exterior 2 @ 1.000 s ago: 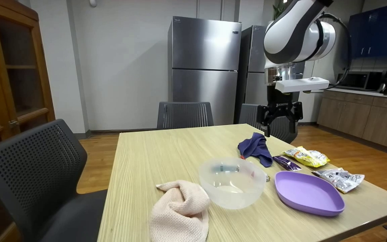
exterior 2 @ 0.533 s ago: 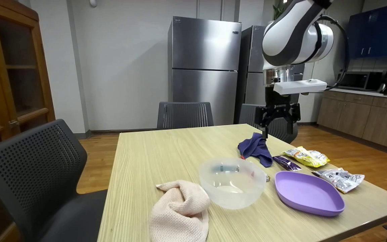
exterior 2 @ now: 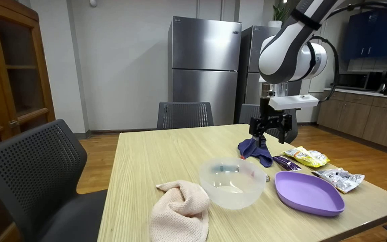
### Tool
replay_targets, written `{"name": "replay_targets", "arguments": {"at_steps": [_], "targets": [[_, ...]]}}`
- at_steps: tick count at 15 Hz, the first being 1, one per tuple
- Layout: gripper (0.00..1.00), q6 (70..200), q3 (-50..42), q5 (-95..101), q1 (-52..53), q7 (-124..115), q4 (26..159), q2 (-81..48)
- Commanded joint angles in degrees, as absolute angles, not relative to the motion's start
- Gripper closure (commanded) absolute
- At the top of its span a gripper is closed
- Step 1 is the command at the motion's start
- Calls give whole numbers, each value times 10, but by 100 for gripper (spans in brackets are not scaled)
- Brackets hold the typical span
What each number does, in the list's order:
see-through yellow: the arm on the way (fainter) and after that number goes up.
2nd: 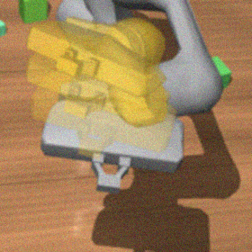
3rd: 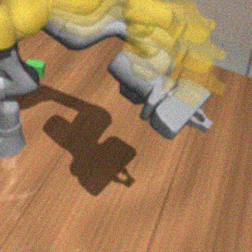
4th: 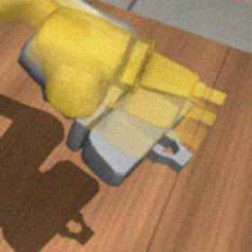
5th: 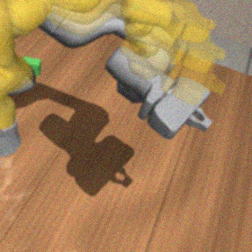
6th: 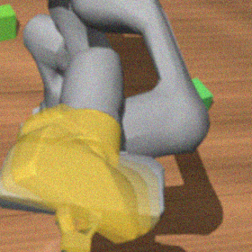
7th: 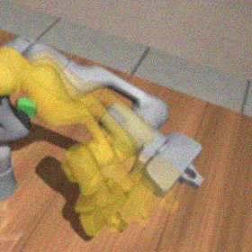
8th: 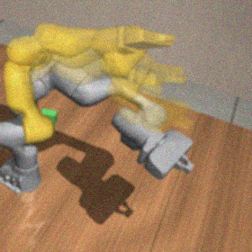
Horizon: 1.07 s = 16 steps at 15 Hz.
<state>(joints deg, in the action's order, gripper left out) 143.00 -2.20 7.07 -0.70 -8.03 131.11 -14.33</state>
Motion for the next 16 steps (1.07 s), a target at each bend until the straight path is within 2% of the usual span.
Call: {"name": "replay_targets", "arguments": {"at_steps": [1,16], "targets": [[0,1462,-20,56,-15,-33,1290,-181],[0,1478,2,16,-47,94,1213,-302]]}}
